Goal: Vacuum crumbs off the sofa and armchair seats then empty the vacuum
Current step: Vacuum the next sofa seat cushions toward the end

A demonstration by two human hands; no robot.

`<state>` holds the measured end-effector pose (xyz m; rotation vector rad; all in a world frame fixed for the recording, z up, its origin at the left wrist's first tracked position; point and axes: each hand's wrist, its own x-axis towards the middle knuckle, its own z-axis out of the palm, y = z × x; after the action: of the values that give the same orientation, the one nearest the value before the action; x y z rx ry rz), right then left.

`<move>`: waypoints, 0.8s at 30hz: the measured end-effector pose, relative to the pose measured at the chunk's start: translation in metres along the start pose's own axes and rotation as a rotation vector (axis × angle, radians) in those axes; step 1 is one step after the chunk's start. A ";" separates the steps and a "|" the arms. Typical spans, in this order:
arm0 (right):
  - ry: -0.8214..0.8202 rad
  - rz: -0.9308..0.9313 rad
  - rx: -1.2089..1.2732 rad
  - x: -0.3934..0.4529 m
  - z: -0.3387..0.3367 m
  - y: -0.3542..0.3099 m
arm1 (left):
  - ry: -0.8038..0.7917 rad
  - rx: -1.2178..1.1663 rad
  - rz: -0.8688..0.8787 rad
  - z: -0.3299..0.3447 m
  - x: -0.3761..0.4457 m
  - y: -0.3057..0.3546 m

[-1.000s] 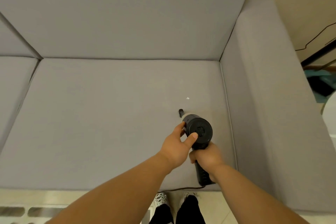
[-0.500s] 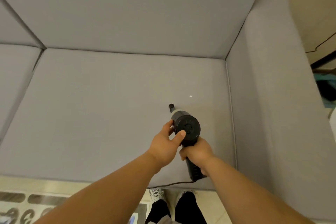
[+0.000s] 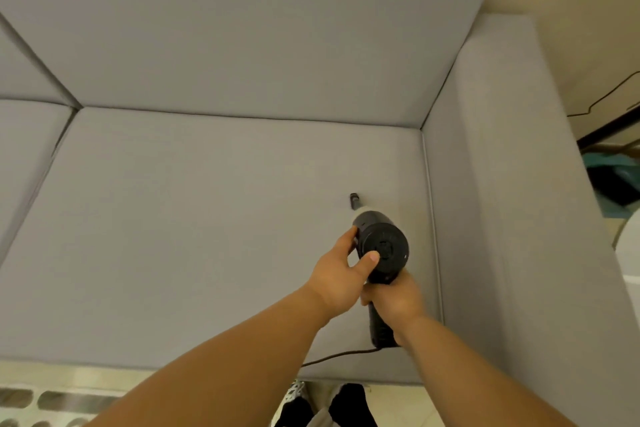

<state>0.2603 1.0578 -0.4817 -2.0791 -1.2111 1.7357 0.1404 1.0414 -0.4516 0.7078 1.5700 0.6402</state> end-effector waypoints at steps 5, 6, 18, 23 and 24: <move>0.009 0.040 0.059 0.018 -0.021 0.006 | -0.003 0.059 -0.014 0.027 0.022 0.008; 0.001 0.048 0.058 0.021 -0.022 0.007 | 0.011 0.070 -0.016 0.028 0.023 0.008; 0.006 0.024 0.074 0.028 -0.031 -0.002 | 0.048 0.070 0.018 0.033 0.030 0.016; 0.069 -0.023 0.059 0.046 -0.036 -0.021 | 0.035 0.063 0.053 0.031 0.049 0.038; 0.076 -0.023 0.056 0.053 -0.038 -0.023 | 0.025 0.059 0.050 0.033 0.057 0.041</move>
<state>0.2826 1.1218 -0.4953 -2.0712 -1.1469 1.6459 0.1724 1.1111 -0.4620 0.7876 1.6036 0.6438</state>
